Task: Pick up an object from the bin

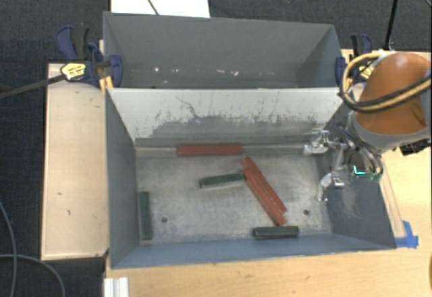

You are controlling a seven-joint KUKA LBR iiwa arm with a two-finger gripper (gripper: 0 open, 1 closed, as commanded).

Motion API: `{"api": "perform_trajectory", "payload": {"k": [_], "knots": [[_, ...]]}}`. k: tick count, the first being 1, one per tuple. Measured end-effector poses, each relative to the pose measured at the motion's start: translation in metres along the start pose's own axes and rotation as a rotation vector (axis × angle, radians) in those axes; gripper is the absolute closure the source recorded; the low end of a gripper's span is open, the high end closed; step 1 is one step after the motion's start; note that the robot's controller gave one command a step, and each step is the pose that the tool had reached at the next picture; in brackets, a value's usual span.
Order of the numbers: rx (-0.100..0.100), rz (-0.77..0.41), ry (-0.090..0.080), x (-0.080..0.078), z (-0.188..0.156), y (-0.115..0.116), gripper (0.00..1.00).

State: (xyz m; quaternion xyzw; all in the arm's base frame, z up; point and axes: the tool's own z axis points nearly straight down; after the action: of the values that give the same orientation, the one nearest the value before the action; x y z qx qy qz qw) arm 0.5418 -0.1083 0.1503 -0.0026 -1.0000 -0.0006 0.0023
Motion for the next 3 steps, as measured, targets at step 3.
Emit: {"api": "perform_trajectory", "payload": {"k": [3], "knots": [[0.000,0.237,-0.004,-0.015,0.051,0.044,0.00]]}}
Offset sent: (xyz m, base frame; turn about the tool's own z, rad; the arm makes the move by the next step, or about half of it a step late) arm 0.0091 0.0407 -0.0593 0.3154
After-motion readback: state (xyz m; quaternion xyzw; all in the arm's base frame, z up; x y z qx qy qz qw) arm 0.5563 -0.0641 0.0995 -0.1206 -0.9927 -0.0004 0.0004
